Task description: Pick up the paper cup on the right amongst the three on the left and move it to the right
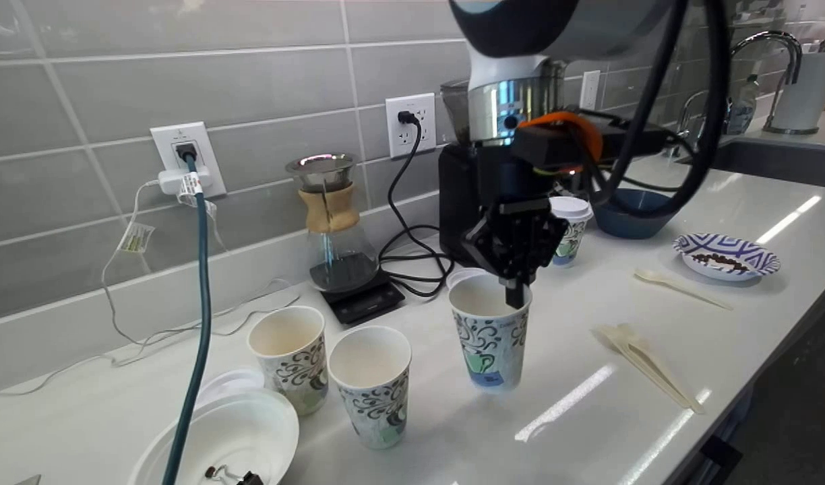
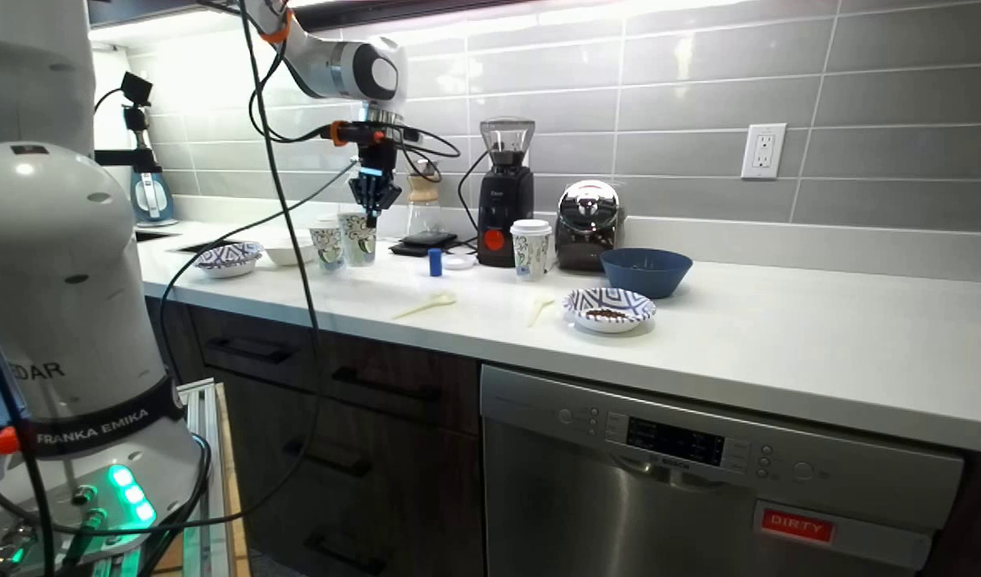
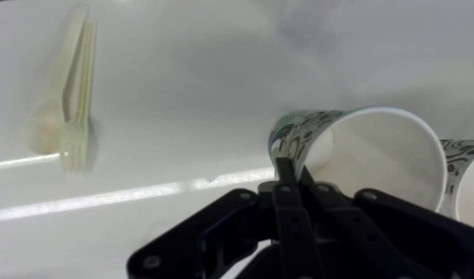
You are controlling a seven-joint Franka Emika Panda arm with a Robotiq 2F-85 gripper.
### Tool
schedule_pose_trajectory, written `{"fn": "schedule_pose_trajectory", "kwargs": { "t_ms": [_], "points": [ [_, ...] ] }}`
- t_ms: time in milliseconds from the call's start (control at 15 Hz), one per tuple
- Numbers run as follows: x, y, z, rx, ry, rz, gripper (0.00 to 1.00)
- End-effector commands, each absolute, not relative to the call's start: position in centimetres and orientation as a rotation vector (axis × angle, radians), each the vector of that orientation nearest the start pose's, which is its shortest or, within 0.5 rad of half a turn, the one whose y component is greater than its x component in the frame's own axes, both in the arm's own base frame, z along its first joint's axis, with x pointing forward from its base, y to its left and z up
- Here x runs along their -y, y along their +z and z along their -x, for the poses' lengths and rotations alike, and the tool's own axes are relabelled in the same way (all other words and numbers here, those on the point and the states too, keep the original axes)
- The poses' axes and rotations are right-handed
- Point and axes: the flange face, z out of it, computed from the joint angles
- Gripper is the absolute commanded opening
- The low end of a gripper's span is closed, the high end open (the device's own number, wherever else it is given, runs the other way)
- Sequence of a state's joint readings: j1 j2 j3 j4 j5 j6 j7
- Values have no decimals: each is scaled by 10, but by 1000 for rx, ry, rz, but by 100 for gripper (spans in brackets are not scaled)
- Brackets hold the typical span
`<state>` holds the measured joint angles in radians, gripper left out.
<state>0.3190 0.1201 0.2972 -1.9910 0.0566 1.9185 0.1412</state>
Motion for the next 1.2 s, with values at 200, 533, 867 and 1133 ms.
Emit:
{"fn": "schedule_pose_trajectory", "kwargs": {
  "t_ms": [200, 533, 867, 1133],
  "points": [
    [-204, 452, -461, 242, 117, 3105, 1],
    [-164, 457, -502, -43, -123, 3036, 1],
    [-185, 436, -530, -147, -279, 3007, 1],
    [-181, 408, -545, -295, -216, 3000, 1]
  ]
}}
